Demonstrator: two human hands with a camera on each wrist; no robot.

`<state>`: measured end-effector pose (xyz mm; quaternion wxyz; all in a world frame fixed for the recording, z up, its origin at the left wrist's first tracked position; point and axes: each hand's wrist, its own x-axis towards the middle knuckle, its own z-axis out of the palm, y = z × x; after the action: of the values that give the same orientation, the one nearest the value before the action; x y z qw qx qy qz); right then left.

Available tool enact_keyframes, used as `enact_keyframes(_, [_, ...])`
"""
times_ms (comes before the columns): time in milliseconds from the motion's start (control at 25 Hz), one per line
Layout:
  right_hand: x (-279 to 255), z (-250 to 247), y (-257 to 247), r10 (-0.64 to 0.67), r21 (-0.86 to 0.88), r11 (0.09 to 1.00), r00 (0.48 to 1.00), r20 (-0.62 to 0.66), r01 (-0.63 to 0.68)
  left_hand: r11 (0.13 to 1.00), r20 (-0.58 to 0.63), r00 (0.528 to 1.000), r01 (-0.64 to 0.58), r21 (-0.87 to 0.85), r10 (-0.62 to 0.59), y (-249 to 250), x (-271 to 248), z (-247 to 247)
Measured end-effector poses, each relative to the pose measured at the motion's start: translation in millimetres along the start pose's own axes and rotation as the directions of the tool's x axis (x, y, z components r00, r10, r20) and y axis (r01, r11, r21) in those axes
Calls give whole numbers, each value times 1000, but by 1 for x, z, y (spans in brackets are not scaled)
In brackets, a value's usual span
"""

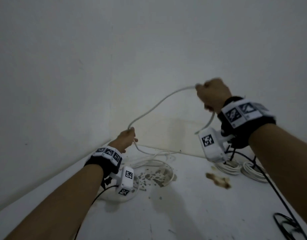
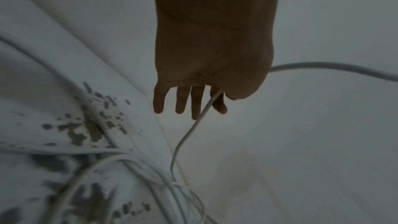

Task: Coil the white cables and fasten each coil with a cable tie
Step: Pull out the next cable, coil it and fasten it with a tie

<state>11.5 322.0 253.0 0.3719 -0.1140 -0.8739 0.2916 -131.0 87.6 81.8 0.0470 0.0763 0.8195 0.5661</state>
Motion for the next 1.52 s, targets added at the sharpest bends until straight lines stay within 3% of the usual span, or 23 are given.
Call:
enact_keyframes(80, [-11,0,31,160,-353,932,968,195,-83,989,-115,983,-147,-13,144,34,-1,0])
enact_keyframes(160, [-31,6,42,155,-462,886,915,373,38,905,-156,896,-391,166,416,70,-8,3])
enact_keyframes(240, [-51,14,36,31,-273,953,851,525,133,753,-43,791,-563,342,611,99,-20,17])
enact_keyframes(320, [-62,26,28,-62,-10,997,817,574,82,648,103,743,-636,418,662,115,-31,42])
enact_keyframes(440, [-67,32,18,-8,336,930,907,421,-147,680,164,753,-650,338,638,116,-38,69])
enact_keyframes(520, [-64,23,22,23,433,890,964,266,-141,730,154,801,-593,339,579,97,-33,69])
enact_keyframes(600, [-59,10,31,72,555,824,992,101,-117,732,177,859,-504,459,480,63,-19,60])
enact_keyframes(720, [-47,-6,50,283,712,686,956,-72,-149,787,169,958,-286,546,231,10,3,46])
enact_keyframes(760, [-44,-8,58,338,730,664,936,-101,-161,861,143,980,-189,472,137,-2,5,43])
enact_keyframes(840, [-41,-7,75,421,751,635,896,-140,-181,988,105,993,29,152,-45,-11,1,38])
enact_keyframes(920, [-43,2,90,480,744,630,865,-147,-223,971,120,981,170,-170,-150,-8,-2,35])
enact_keyframes(1000, [-51,16,103,436,639,727,888,-145,-253,867,140,973,227,-444,-183,1,-4,37])
enact_keyframes(1080, [-64,30,113,304,435,871,947,-108,-230,722,169,974,226,-654,-151,11,0,41])
enact_keyframes(1160, [-80,42,120,163,158,973,986,44,-168,564,185,980,193,-803,-73,24,2,45])
enact_keyframes(1240, [-95,53,127,101,-168,984,966,236,-62,470,183,983,155,-869,14,34,0,48])
enact_keyframes(1360, [-112,63,132,134,-473,879,925,354,54,570,257,963,171,-803,74,47,-9,58])
enact_keyframes(1520, [-121,71,144,206,-545,839,929,309,-4,650,321,947,226,-726,29,54,-14,59])
